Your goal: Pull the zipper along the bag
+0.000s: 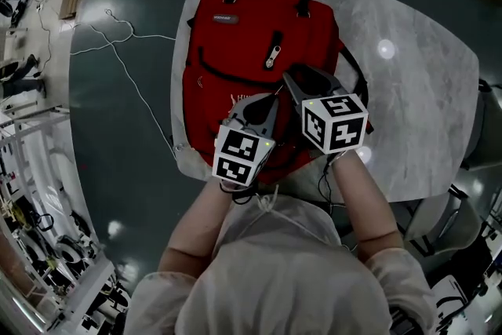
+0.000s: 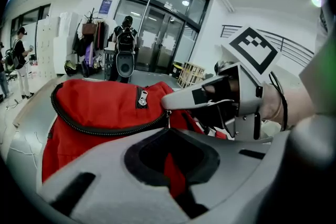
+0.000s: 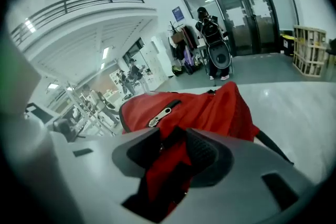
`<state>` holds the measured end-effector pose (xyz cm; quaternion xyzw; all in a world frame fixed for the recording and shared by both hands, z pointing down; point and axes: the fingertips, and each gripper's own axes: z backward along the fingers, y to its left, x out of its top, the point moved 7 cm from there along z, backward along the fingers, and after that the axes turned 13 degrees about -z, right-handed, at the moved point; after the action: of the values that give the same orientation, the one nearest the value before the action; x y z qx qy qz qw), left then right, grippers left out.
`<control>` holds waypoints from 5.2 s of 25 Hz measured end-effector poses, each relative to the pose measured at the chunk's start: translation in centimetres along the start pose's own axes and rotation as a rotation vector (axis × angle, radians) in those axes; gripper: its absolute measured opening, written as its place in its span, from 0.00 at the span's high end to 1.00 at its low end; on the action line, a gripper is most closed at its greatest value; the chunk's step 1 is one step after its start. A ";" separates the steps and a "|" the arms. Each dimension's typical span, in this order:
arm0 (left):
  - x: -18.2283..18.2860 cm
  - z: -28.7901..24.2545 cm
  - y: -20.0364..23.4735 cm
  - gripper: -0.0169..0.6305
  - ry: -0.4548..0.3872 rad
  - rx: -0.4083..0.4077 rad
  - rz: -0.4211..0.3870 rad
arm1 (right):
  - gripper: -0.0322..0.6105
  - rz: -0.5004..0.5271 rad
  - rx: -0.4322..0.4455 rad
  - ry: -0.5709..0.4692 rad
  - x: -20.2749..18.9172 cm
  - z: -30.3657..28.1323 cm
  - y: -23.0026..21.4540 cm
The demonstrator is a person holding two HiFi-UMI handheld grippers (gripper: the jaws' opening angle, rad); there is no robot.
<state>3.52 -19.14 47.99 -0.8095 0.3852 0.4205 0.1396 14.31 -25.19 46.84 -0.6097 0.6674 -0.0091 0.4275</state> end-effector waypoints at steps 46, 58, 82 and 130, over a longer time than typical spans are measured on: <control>-4.0 3.3 7.4 0.95 0.035 -0.032 -0.064 | 0.87 0.141 -0.275 0.062 -0.1 -1.4 0.6; -4.0 4.5 10.2 0.95 0.032 -0.053 -0.109 | 0.87 0.130 -0.366 0.040 -0.2 -1.2 1.0; -3.5 8.3 17.4 0.95 -0.009 0.026 -0.142 | 0.87 0.196 -0.504 0.043 0.0 -1.4 1.4; 3.1 16.8 8.3 0.92 -0.379 0.173 -0.012 | 0.91 0.250 -0.292 -0.458 -0.1 11.0 10.0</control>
<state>-11.19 -17.00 36.22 -0.7031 0.3817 0.5299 0.2813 12.61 -16.96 34.55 -0.5640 0.6177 0.2775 0.4725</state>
